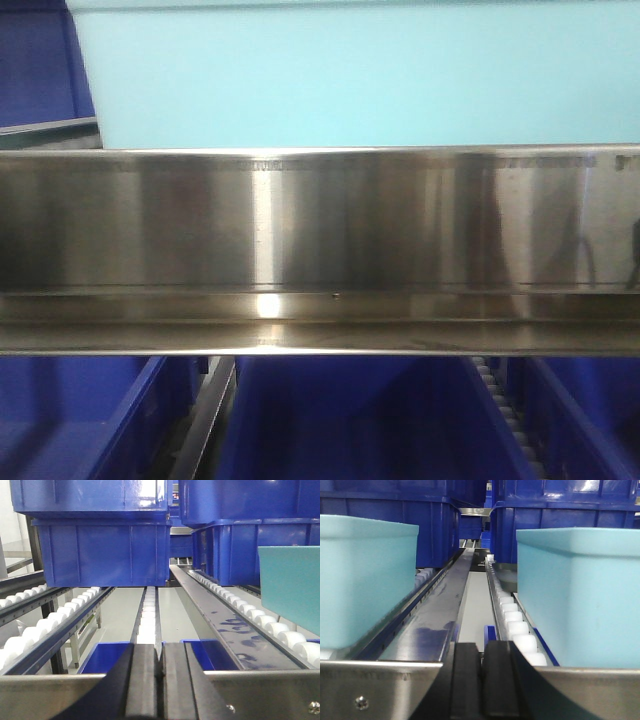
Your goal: Move two blue bins to right shelf middle
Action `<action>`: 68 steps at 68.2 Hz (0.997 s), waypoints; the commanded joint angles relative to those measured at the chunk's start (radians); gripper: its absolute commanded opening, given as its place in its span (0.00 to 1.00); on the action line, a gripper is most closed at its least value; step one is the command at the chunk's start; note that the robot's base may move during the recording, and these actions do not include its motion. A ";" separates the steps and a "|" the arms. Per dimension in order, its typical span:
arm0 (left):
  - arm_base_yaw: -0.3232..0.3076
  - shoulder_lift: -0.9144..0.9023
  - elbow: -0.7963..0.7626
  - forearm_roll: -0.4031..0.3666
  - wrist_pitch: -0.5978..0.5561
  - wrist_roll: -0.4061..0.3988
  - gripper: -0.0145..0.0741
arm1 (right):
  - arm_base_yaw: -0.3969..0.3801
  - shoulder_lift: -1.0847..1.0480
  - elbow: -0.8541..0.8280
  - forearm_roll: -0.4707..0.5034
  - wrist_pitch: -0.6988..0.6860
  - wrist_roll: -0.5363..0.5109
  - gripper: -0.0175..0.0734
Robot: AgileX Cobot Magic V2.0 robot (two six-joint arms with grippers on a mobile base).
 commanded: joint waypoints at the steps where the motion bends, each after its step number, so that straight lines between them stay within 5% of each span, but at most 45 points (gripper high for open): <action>1: 0.002 -0.005 -0.002 0.002 -0.018 -0.004 0.04 | -0.003 -0.009 0.000 -0.009 -0.018 -0.004 0.01; 44: 0.002 -0.005 -0.002 0.002 -0.023 -0.004 0.04 | -0.003 -0.009 0.000 -0.009 -0.028 -0.004 0.01; 68: 0.002 -0.005 -0.002 -0.033 -0.225 -0.004 0.04 | -0.003 -0.009 0.000 0.002 -0.238 -0.002 0.01</action>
